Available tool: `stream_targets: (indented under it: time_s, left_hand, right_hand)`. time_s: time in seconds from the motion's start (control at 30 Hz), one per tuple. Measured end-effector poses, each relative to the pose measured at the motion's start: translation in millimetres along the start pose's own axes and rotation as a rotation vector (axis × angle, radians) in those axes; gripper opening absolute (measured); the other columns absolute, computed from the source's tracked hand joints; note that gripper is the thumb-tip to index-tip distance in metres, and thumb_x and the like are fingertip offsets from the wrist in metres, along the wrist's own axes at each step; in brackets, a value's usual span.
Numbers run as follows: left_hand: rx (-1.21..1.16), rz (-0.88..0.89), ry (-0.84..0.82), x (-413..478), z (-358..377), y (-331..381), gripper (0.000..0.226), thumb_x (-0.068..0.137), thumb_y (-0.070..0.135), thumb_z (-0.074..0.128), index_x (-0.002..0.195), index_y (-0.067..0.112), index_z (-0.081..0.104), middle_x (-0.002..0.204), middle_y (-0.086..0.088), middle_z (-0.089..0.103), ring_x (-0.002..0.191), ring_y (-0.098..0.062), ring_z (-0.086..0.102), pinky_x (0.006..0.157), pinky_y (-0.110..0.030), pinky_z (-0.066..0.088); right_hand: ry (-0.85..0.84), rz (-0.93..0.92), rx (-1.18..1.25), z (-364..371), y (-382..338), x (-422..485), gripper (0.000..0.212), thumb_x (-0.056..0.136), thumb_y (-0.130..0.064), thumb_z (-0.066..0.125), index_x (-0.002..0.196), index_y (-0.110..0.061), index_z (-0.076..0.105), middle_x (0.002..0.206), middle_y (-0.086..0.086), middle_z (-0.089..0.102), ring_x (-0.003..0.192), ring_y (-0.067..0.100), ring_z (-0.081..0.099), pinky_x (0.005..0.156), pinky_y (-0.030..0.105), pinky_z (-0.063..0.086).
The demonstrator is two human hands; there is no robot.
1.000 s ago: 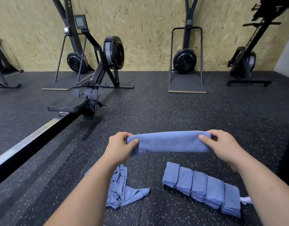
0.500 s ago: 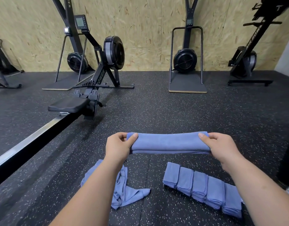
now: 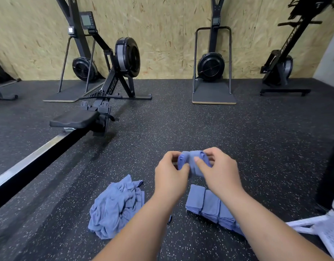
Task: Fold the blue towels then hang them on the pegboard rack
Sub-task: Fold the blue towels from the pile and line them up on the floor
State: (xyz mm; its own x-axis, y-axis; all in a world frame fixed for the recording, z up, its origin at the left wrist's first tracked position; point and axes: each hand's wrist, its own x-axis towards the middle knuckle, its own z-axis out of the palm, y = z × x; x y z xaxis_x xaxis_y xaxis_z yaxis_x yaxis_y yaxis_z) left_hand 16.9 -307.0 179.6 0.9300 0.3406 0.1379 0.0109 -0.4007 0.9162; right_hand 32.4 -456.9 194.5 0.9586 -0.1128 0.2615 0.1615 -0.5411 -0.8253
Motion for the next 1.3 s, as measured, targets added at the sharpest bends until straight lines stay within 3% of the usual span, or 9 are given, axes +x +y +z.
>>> stream_targets:
  time_s: [0.17,0.37,0.5,0.6,0.7,0.87,0.93,1.07,1.3]
  left_hand:
    - [-0.285,-0.152,0.023,-9.1,24.0,8.1,0.010,0.097,0.029,0.060,0.106,0.027,0.065,0.096,0.010,0.074,0.084,-0.003,0.069,0.081,-0.033,0.056]
    - [-0.491,-0.317,0.019,-7.2,40.2,5.9,0.036,0.088,0.037,0.083,0.109,0.016,0.062,0.101,-0.001,0.069,0.074,-0.006,0.063,0.061,-0.018,0.045]
    - [-0.640,-0.440,-0.025,-5.8,55.8,9.1,0.049,0.072,0.042,0.083,0.108,0.013,0.066,0.090,-0.008,0.066,0.070,-0.019,0.058,0.065,-0.035,0.055]
    - [-0.738,-0.503,-0.118,-7.4,74.2,8.4,0.029,0.088,0.028,0.079,0.106,0.009,0.064,0.090,-0.009,0.069,0.074,-0.020,0.061,0.066,-0.034,0.055]
    - [-0.776,-0.593,-0.281,-13.6,89.9,7.5,0.012,0.098,0.017,0.071,0.103,0.010,0.062,0.095,-0.012,0.071,0.082,-0.025,0.064,0.075,-0.036,0.056]
    - [-0.527,-0.554,-0.497,-21.0,119.7,-3.7,0.029,0.100,0.039,0.069,0.103,0.011,0.060,0.078,-0.001,0.064,0.059,-0.012,0.059,0.070,-0.032,0.059]
    - [-0.395,-0.467,-0.558,-27.4,131.0,-7.4,0.040,0.097,0.051,0.072,0.121,0.020,0.062,0.095,-0.002,0.065,0.059,-0.009,0.058,0.070,-0.029,0.056]
    - [-0.348,-0.376,-0.736,-43.0,154.7,-15.8,0.047,0.103,0.033,0.069,0.141,0.051,0.048,0.088,-0.002,0.069,0.064,-0.015,0.060,0.069,-0.031,0.055]
    - [-0.007,-0.275,-0.736,-59.2,216.0,-58.7,0.052,0.105,0.016,0.055,0.147,0.045,0.051,0.092,-0.013,0.071,0.055,-0.016,0.050,0.051,-0.024,0.044]
  right_hand:
    - [-0.107,0.036,0.036,5.7,0.8,-6.3,0.019,0.093,-0.024,0.069,0.108,-0.034,0.073,0.101,-0.022,0.074,0.096,0.005,0.068,0.090,0.034,0.055]
    - [-0.130,0.042,0.272,-15.3,7.8,-2.8,0.042,0.099,-0.002,0.054,0.101,-0.033,0.081,0.107,-0.025,0.077,0.104,-0.009,0.067,0.095,0.017,0.052]
    - [0.031,0.200,0.272,-35.9,37.6,5.7,0.017,0.099,-0.023,0.069,0.107,-0.036,0.077,0.109,-0.015,0.076,0.103,0.003,0.068,0.095,0.032,0.054]
    - [-0.034,0.450,0.355,-51.6,58.9,6.7,0.035,0.098,-0.043,0.072,0.131,-0.047,0.063,0.132,-0.006,0.063,0.122,0.016,0.062,0.104,0.041,0.052]
    - [-0.138,0.626,0.657,-62.2,80.3,3.3,0.043,0.104,-0.033,0.065,0.143,-0.046,0.053,0.133,-0.002,0.070,0.110,0.028,0.076,0.098,0.048,0.060]
    - [-0.018,0.634,0.622,-82.6,119.3,-6.2,0.057,0.106,-0.012,0.059,0.152,-0.044,0.047,0.136,0.002,0.069,0.100,0.023,0.079,0.075,0.042,0.065]
    - [-0.019,0.635,0.593,-94.8,131.5,-12.4,0.058,0.104,-0.011,0.059,0.150,-0.046,0.050,0.133,0.003,0.069,0.100,0.023,0.079,0.072,0.039,0.065]
    - [-0.009,0.661,0.494,-115.7,158.7,-27.2,0.049,0.105,-0.016,0.057,0.140,-0.052,0.058,0.124,-0.001,0.073,0.099,0.019,0.078,0.085,0.050,0.066]
    - [-0.130,0.755,0.329,-113.3,222.0,-44.6,0.054,0.100,-0.024,0.069,0.139,-0.057,0.055,0.130,-0.001,0.071,0.107,0.020,0.075,0.095,0.050,0.062]
